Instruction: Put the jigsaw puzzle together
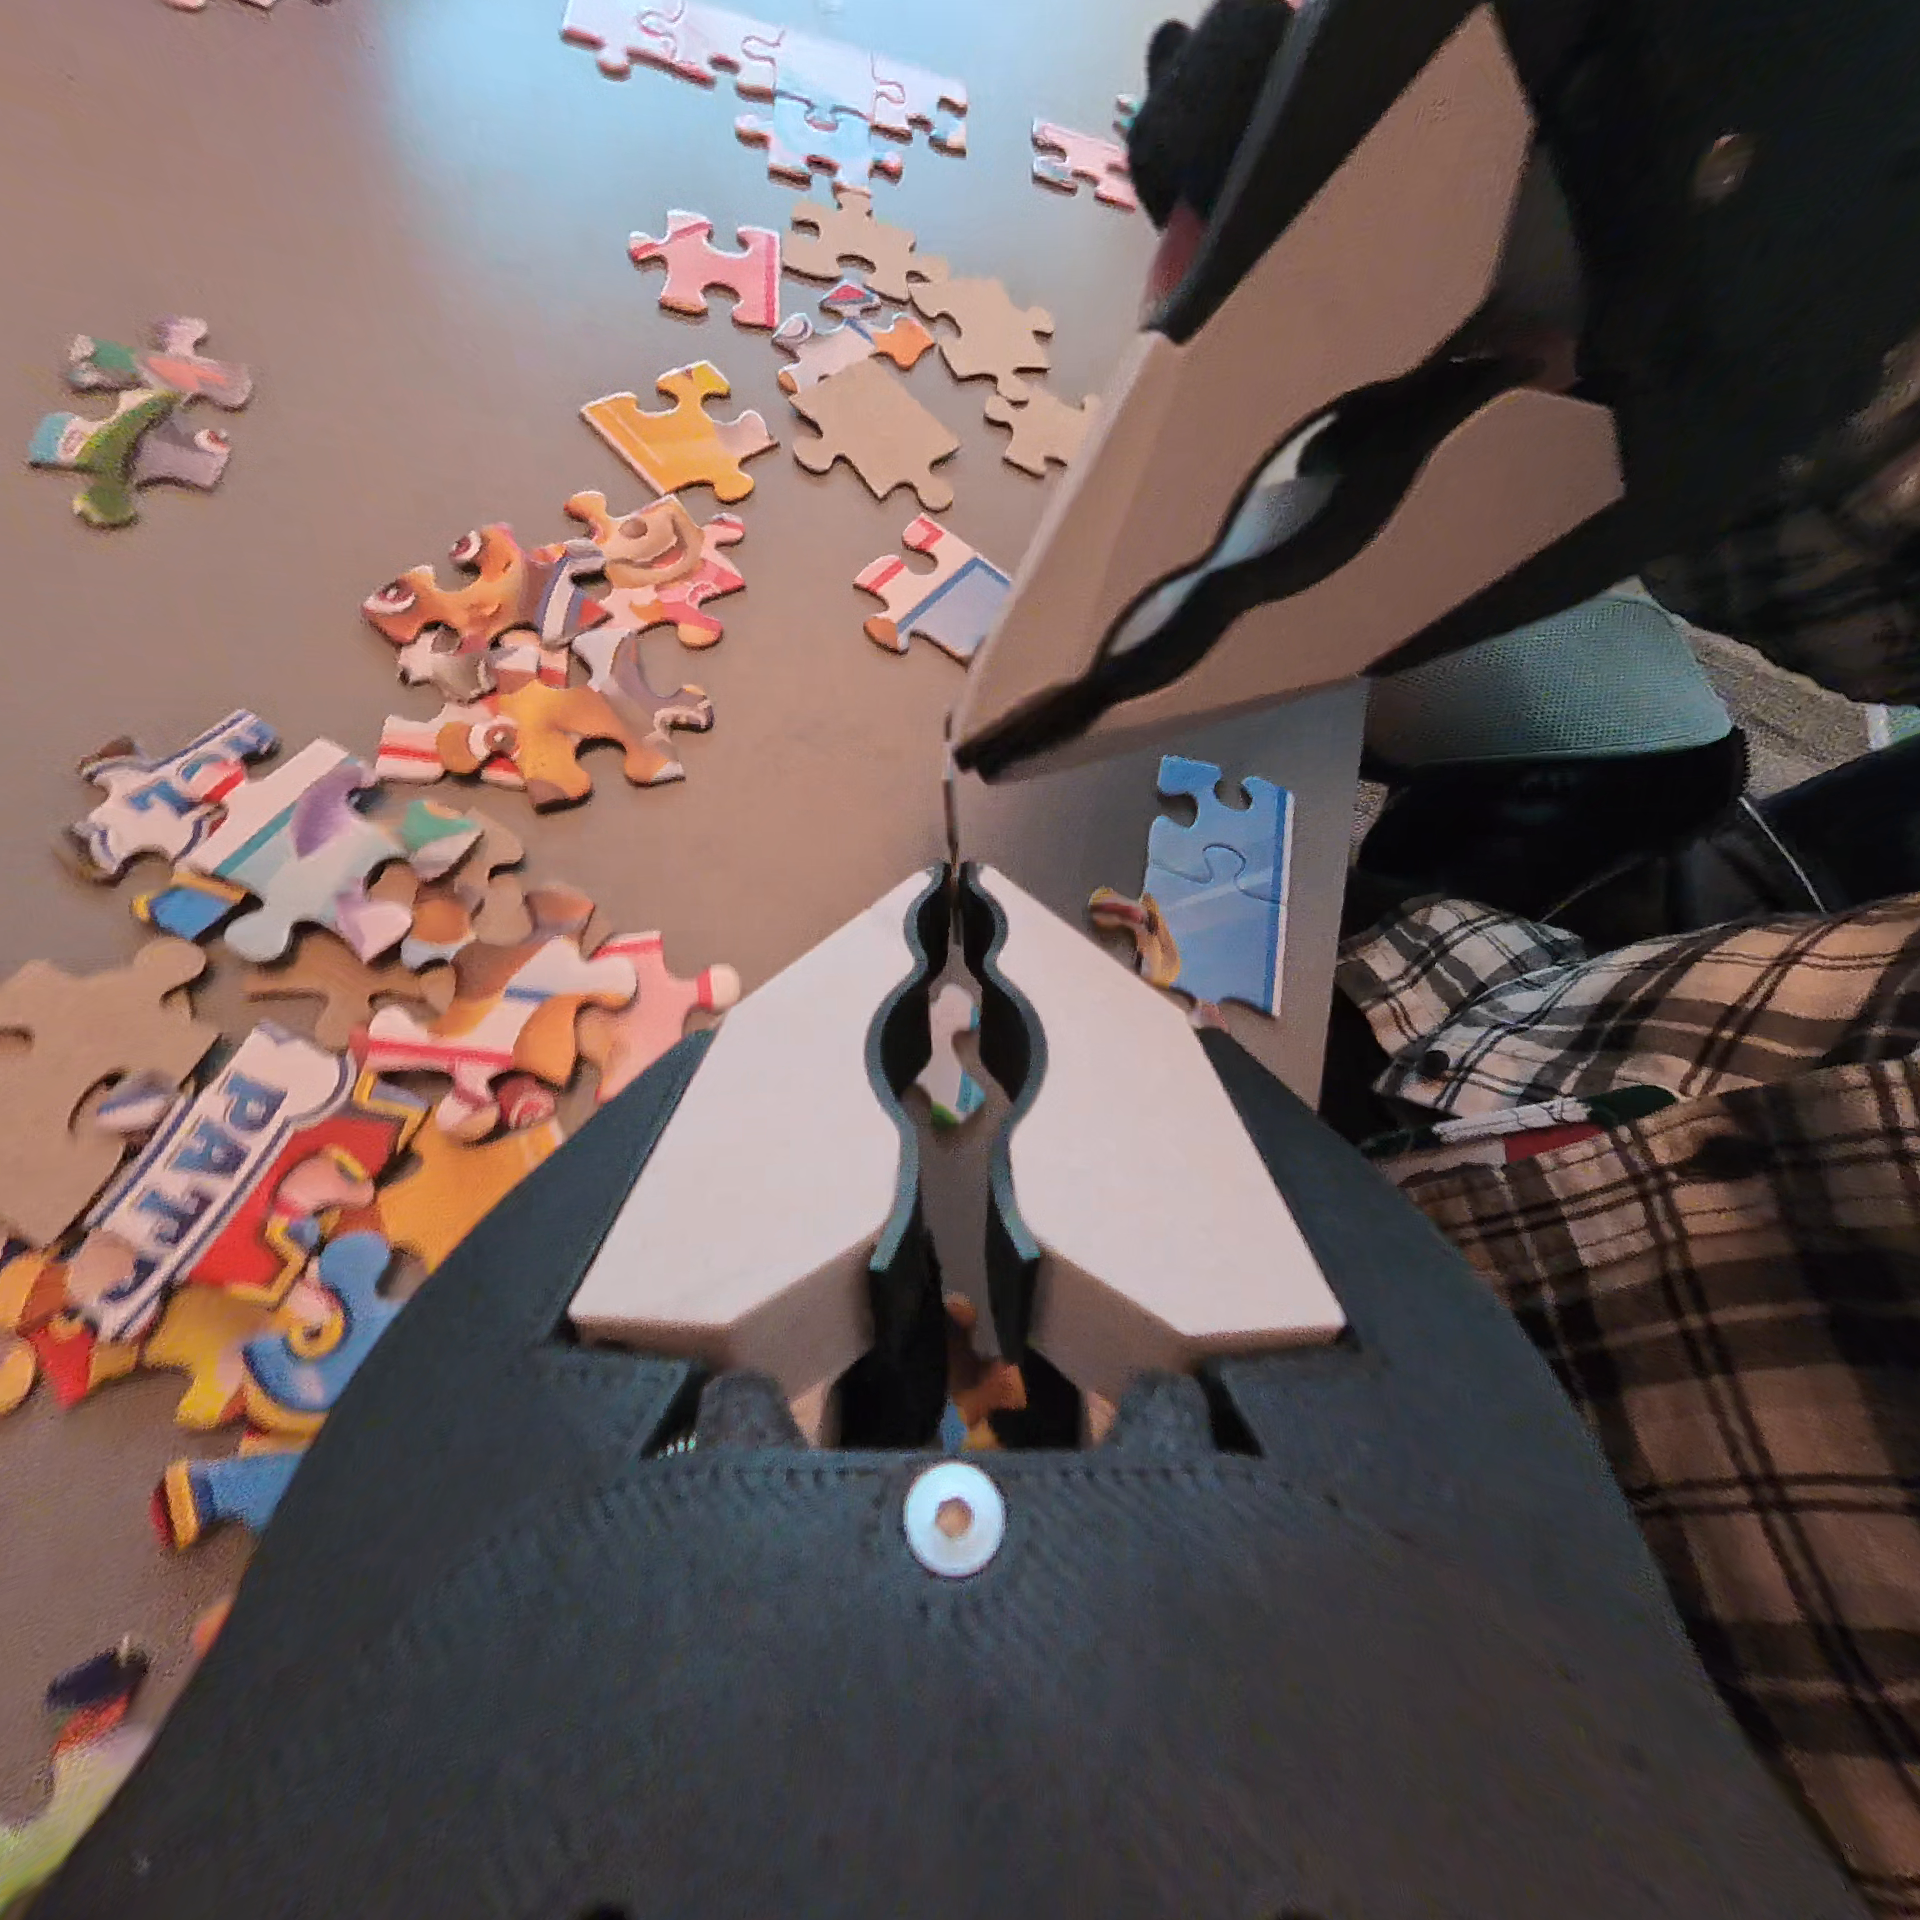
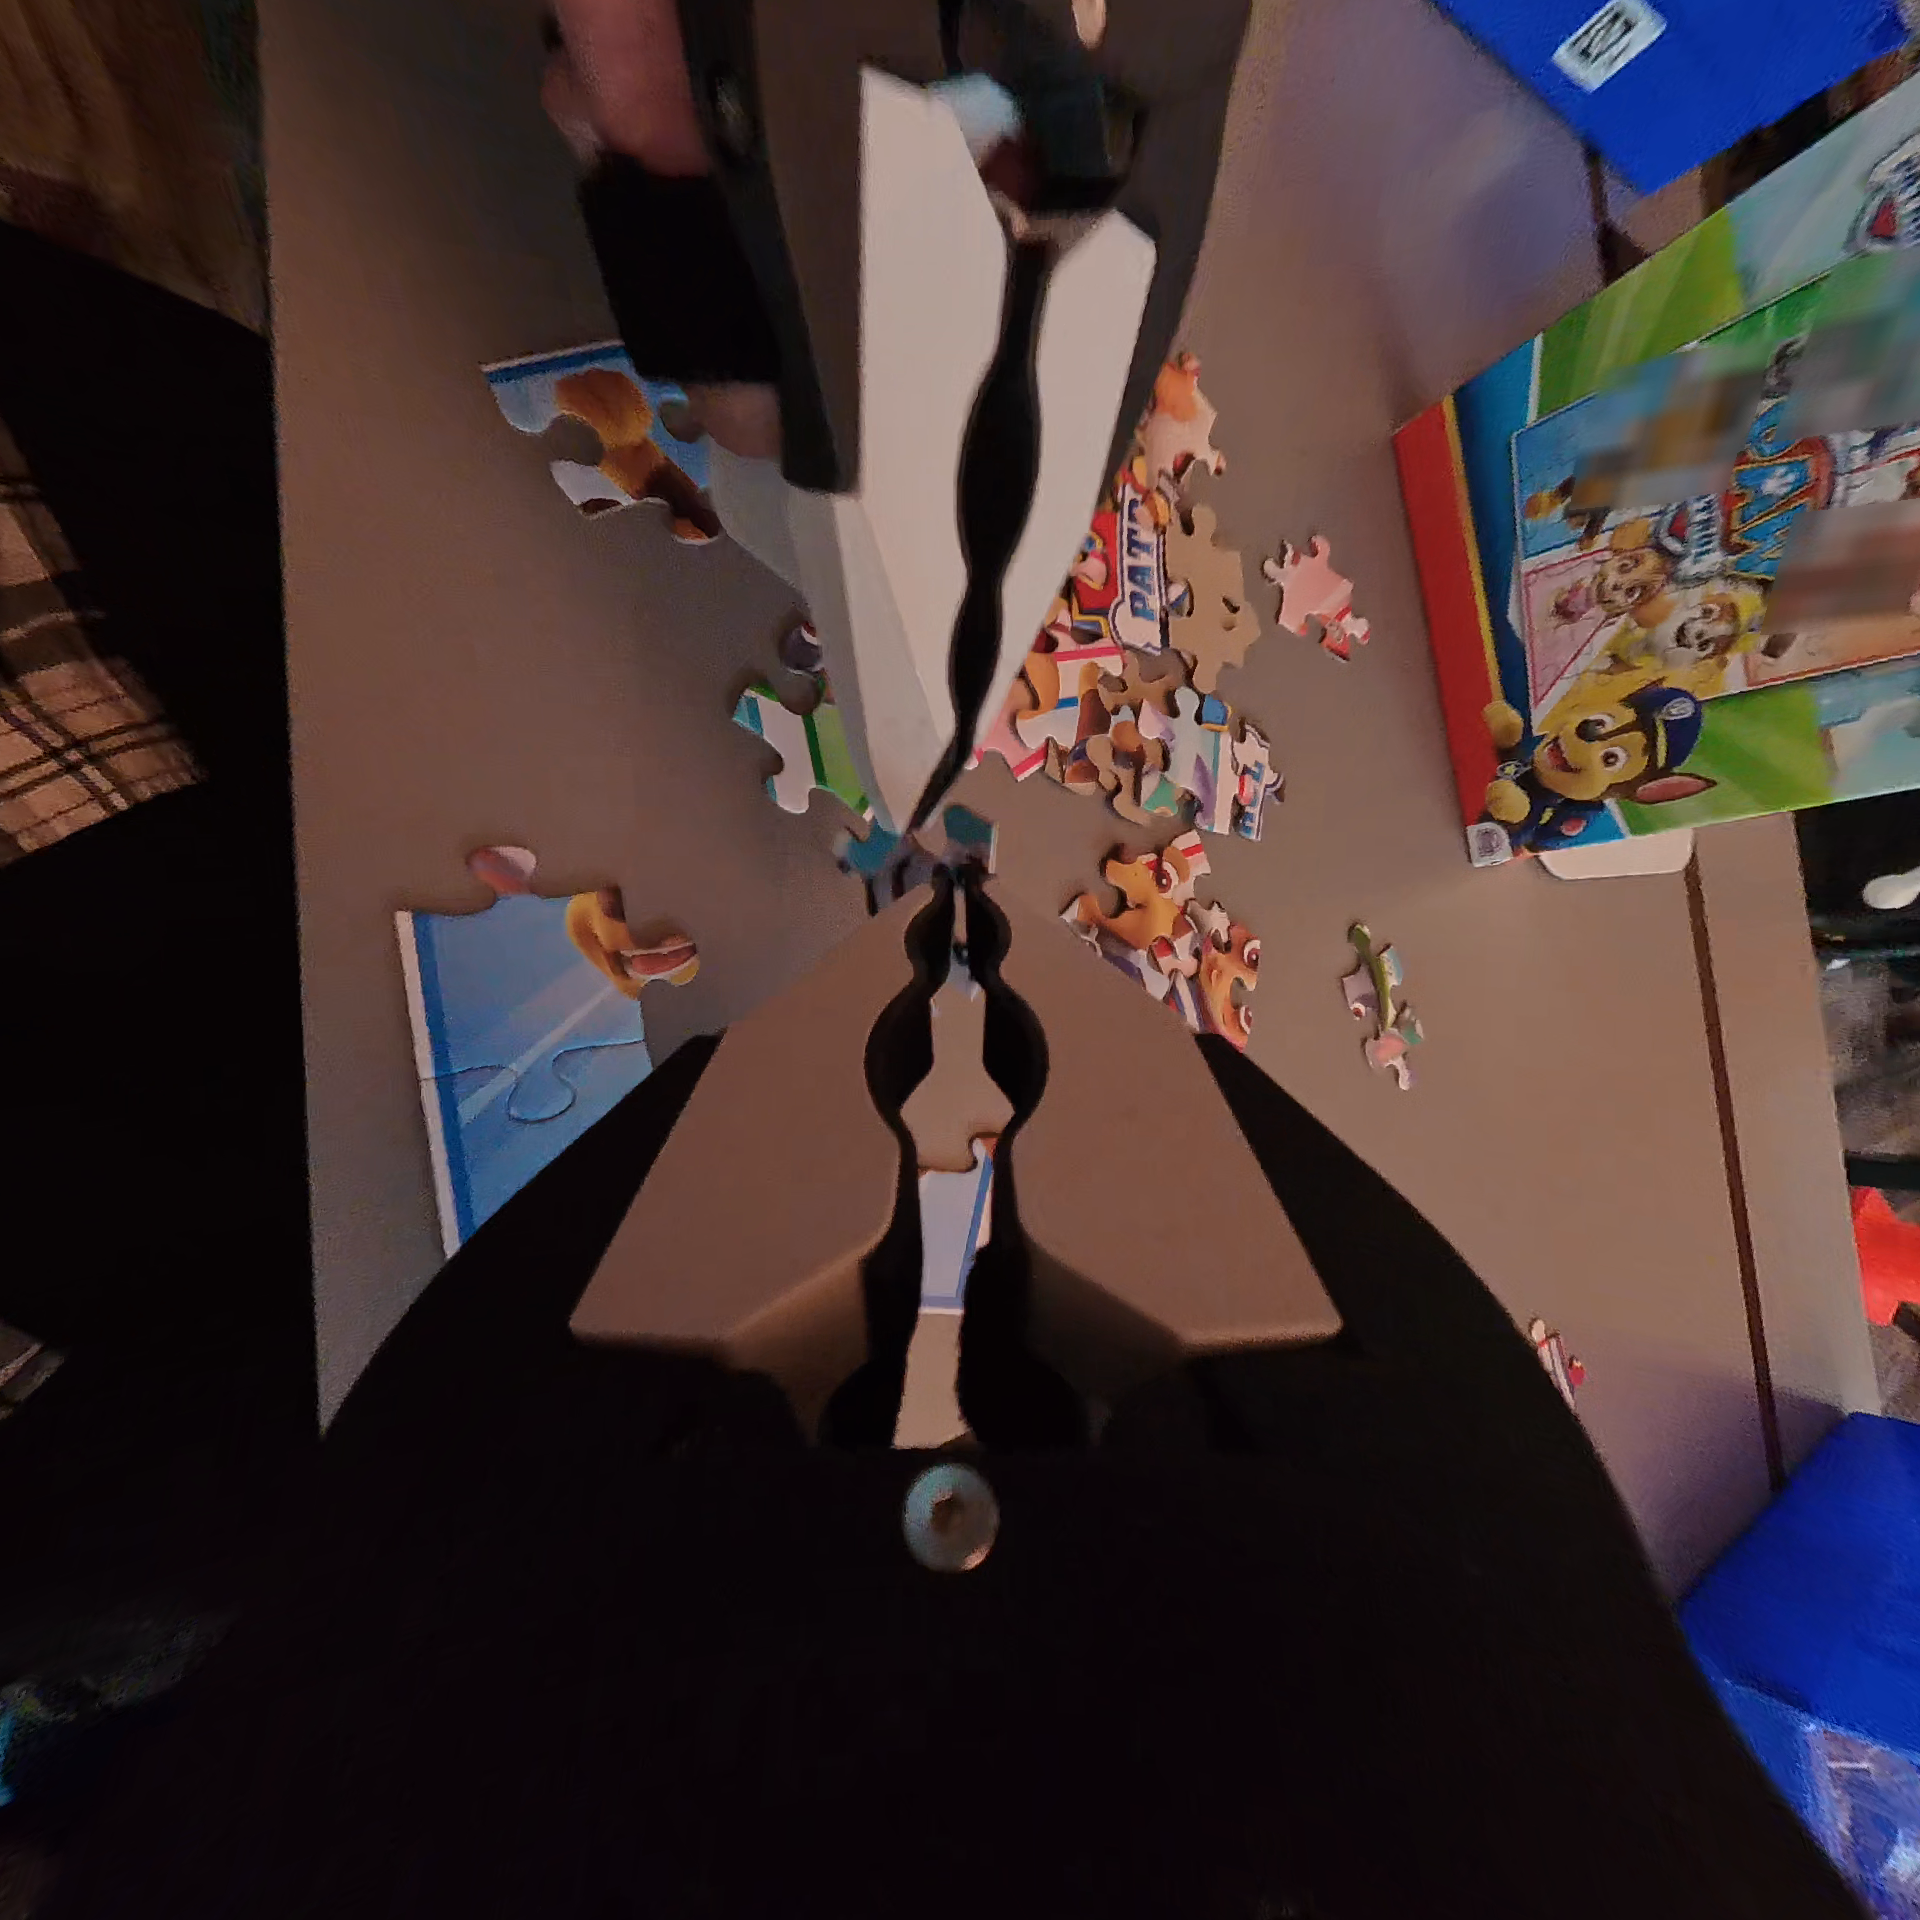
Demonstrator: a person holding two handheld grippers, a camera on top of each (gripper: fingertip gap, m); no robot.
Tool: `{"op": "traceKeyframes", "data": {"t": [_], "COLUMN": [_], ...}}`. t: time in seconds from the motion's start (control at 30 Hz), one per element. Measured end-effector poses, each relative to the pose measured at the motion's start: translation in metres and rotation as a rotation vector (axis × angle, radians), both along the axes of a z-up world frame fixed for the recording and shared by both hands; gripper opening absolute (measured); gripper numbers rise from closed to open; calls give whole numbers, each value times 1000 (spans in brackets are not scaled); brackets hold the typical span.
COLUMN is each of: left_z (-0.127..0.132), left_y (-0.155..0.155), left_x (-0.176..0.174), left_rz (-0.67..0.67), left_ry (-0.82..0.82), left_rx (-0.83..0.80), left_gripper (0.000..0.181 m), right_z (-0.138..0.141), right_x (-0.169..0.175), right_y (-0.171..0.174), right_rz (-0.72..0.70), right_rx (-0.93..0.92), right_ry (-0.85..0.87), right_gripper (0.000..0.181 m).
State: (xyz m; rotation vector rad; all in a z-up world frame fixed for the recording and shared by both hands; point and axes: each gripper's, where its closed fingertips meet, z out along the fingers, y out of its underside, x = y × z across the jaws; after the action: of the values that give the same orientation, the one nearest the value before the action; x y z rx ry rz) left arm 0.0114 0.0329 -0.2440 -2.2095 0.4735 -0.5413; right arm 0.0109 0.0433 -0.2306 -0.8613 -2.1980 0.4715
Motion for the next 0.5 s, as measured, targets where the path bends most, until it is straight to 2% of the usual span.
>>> {"op": "traceKeyframes", "data": {"t": [0.07,0.13,0.27,0.43,0.5], "left_z": [-1,4,17,26,27], "left_y": [-5,-14,-29,-59,-75], "left_x": [-15,-16,-22,-43,-53], "left_rz": [60,59,99,192,235], "left_ry": [43,-11,-105,-186,-214], "left_rx": [22,32,60,102,116], "left_gripper": [0,1,0,1,0], "right_z": [-2,-2,3,15,17], "right_x": [-7,-8,-14,-42,-51], "right_y": [2,0,-13,-50,-66], "right_rz": [-18,-38,-46,9,55], "right_rx": [-22,-138,-322,-523,-607], "right_ry": [-23,-66,-95,-116,-175], "right_gripper": [2,15,27,6,4]}}
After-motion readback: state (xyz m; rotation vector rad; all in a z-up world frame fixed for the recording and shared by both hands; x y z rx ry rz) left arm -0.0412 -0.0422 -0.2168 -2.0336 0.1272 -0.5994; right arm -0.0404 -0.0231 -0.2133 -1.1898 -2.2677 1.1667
